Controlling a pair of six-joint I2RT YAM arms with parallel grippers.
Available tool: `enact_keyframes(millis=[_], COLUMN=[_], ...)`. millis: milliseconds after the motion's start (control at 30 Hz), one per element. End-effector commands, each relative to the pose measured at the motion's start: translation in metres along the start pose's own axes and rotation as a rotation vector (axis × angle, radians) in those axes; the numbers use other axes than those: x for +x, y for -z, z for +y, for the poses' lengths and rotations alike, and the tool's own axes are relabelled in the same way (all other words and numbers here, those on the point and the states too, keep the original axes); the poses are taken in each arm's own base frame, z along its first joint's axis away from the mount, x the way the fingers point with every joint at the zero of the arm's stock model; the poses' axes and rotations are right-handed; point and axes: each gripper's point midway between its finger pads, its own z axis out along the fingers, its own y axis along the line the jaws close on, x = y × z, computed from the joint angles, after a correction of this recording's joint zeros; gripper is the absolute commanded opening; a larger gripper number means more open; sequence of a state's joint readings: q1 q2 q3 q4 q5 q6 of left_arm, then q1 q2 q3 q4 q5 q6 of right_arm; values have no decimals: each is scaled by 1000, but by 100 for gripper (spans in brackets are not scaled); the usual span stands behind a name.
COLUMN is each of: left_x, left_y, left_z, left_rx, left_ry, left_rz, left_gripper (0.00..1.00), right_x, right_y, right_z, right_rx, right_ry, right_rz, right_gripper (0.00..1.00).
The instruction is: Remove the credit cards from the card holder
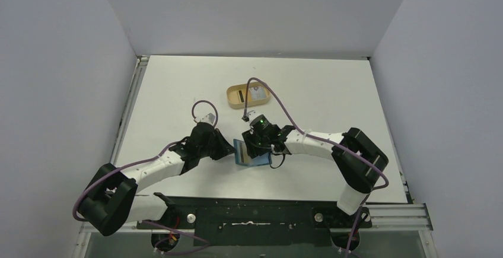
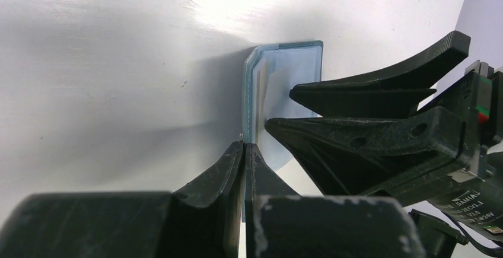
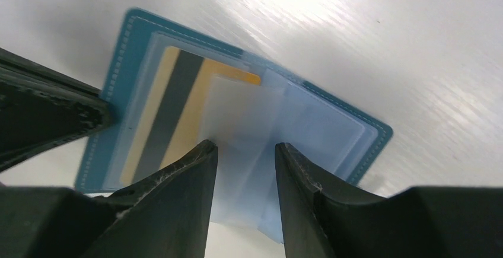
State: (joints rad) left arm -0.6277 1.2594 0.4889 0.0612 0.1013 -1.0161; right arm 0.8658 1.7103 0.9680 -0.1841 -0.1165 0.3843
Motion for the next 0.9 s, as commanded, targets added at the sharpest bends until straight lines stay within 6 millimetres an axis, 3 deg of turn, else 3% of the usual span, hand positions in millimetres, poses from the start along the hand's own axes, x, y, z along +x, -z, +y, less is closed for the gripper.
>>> enact_keyframes(millis=[0, 367, 467, 567, 700, 867], left_x=[-12, -9, -8, -7, -7, -7], left_y=[2, 1, 0, -2, -3, -4], left_z=[-19, -12, -11, -10, -12, -12], left_rx=[54, 38, 38, 39, 42, 40], left_ry=[-15, -20, -16, -15, -16, -19], left_rz=[-31, -24, -21, -16, -11, -6], left_gripper=[0, 0, 0, 0, 0, 0], right_x=[-6, -11, -14, -21, -33, -42], right_y=[23, 85, 98, 102, 95, 63], right_z=[-20, -83, -88, -72, -37, 0], right_rx=[108, 287, 285, 208, 132, 49], right_ry=[54, -16, -21, -1, 75, 112], right_rz=[-29, -96, -113, -146, -159, -138], right_gripper=[41, 43, 44, 44, 45, 44])
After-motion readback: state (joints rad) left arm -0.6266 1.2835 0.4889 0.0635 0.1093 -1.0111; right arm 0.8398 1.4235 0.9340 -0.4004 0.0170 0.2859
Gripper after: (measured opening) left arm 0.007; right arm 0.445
